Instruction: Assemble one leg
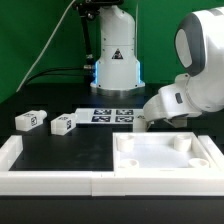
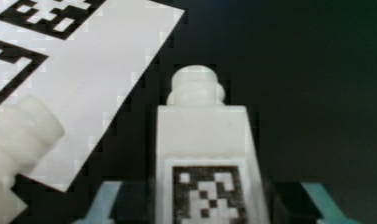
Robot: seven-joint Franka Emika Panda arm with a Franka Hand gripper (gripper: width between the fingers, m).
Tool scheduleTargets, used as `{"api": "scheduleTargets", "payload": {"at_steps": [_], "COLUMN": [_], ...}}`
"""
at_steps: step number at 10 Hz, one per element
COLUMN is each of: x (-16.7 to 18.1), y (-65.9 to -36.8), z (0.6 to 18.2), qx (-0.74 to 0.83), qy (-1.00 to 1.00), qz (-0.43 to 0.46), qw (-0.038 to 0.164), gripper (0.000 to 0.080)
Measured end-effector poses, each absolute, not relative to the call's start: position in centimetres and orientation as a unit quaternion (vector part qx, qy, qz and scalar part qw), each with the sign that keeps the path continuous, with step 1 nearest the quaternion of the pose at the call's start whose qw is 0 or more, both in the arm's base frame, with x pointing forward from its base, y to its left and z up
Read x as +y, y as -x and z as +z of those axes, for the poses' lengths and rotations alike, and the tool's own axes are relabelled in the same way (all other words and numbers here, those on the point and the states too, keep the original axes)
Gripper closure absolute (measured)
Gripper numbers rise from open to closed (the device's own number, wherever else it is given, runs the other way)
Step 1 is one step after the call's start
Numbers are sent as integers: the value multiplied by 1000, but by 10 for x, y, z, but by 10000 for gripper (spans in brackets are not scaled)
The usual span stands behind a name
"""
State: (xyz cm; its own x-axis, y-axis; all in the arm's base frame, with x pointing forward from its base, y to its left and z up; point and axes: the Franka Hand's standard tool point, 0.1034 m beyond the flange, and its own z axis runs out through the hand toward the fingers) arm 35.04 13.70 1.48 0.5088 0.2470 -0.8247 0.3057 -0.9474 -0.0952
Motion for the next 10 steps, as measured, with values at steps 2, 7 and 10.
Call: {"api": "scheduleTargets", "payload": {"at_steps": [2, 7, 10], "x": [140, 140, 134], "y": [-364, -396, -412], "z": [45, 75, 72], "qx": [158, 187, 175], "qy": [-866, -879, -941], "qz": [-473, -438, -291], "qw": [33, 7, 0], "gripper": [509, 508, 508]}}
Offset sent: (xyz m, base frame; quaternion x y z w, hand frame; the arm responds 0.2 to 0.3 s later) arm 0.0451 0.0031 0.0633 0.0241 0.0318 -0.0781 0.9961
